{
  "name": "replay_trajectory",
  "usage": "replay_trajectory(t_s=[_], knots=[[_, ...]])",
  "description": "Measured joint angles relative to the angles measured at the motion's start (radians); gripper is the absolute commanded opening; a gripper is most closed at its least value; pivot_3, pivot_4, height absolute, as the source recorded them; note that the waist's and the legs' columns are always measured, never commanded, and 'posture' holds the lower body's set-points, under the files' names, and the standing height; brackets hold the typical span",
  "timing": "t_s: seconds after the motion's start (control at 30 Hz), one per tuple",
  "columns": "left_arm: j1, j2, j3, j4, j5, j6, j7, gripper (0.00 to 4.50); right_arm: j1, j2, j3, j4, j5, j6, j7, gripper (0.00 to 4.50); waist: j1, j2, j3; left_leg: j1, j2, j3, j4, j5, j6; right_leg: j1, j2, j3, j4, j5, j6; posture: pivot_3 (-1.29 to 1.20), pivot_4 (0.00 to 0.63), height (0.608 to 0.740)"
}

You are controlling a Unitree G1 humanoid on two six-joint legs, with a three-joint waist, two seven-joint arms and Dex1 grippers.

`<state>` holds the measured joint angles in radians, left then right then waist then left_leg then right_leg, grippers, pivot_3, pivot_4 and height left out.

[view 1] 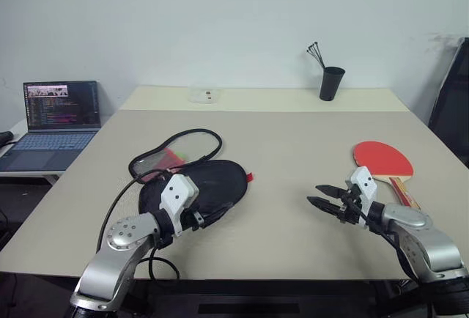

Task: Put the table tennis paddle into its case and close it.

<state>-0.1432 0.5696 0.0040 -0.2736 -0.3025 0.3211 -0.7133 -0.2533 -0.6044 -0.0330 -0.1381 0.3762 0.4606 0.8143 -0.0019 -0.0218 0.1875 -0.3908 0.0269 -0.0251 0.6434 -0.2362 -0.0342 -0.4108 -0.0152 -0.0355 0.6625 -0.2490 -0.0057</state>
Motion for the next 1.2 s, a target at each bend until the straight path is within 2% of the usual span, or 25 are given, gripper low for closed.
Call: replay_trajectory(t_s=[0.17, 0.4, 0.53, 0.63, 0.73, 0.93, 1.2], knots=[[-0.041, -0.024, -0.029, 0.099, 0.040, -0.078, -0.021, 3.59, -0.003, -0.027, -0.008, -0.007, -0.009, 0.015, -0.018, 2.40, 0.001, 0.000, 0.000, 0.000, 0.000, 0.000, 0.001, 0.000, 0.000, 0.001, 0.000, 0.000, 0.000, 0.000, 0.000, 0.00, 0.150, 0.740], [-0.058, -0.013, -0.016, 0.136, -0.017, -0.108, -0.120, 3.59, -0.002, -0.064, -0.067, -0.138, 0.061, 0.116, -0.028, 2.40, 0.000, 0.000, 0.000, -0.001, 0.000, 0.000, 0.000, 0.000, 0.000, 0.000, 0.000, 0.000, -0.001, 0.000, 0.000, 0.00, 0.150, 0.740], [-0.056, 0.059, 0.043, 0.136, -0.071, -0.094, -0.187, 3.59, -0.001, -0.065, -0.062, -0.169, 0.082, 0.141, -0.014, 2.40, -0.001, 0.000, 0.000, 0.000, 0.000, 0.000, 0.000, 0.000, 0.000, 0.000, 0.001, -0.001, 0.000, 0.000, 0.000, 0.00, 0.150, 0.740], [-0.048, 0.154, 0.094, 0.145, -0.107, -0.069, -0.262, 4.48, -0.013, -0.056, -0.044, -0.171, 0.088, 0.146, -0.008, 2.44, -0.003, 0.000, 0.000, 0.000, 0.000, 0.000, 0.000, 0.000, 0.000, 0.000, 0.001, 0.000, 0.000, 0.000, 0.000, 0.00, 0.150, 0.740], [-0.045, 0.222, 0.120, 0.183, -0.108, -0.066, -0.315, 4.48, -0.022, -0.048, -0.023, -0.171, 0.088, 0.146, -0.008, 2.44, -0.002, 0.000, 0.000, 0.000, 0.001, 0.000, 0.000, 0.000, 0.000, 0.000, 0.001, -0.001, -0.001, 0.000, 0.000, 0.00, 0.150, 0.740], [-0.045, 0.283, 0.097, 0.307, -0.040, -0.144, -0.401, 4.48, 0.015, -0.048, -0.023, -0.180, 0.097, 0.145, -0.007, 2.44, 0.002, 0.000, 0.000, -0.002, 0.001, 0.000, -0.001, 0.000, 0.000, -0.001, 0.000, -0.001, -0.002, 0.000, 0.000, 0.00, 0.150, 0.740], [-0.150, 0.301, 0.033, 0.529, 0.085, -0.290, -0.459, 4.48, 0.031, -0.047, -0.024, -0.223, 0.140, 0.168, -0.008, 2.44, 0.001, 0.000, 0.000, -0.002, 0.001, 0.000, -0.001, 0.000, 0.000, -0.002, 0.000, -0.001, -0.001, 0.000, 0.000, 0.00, 0.150, 0.740]])
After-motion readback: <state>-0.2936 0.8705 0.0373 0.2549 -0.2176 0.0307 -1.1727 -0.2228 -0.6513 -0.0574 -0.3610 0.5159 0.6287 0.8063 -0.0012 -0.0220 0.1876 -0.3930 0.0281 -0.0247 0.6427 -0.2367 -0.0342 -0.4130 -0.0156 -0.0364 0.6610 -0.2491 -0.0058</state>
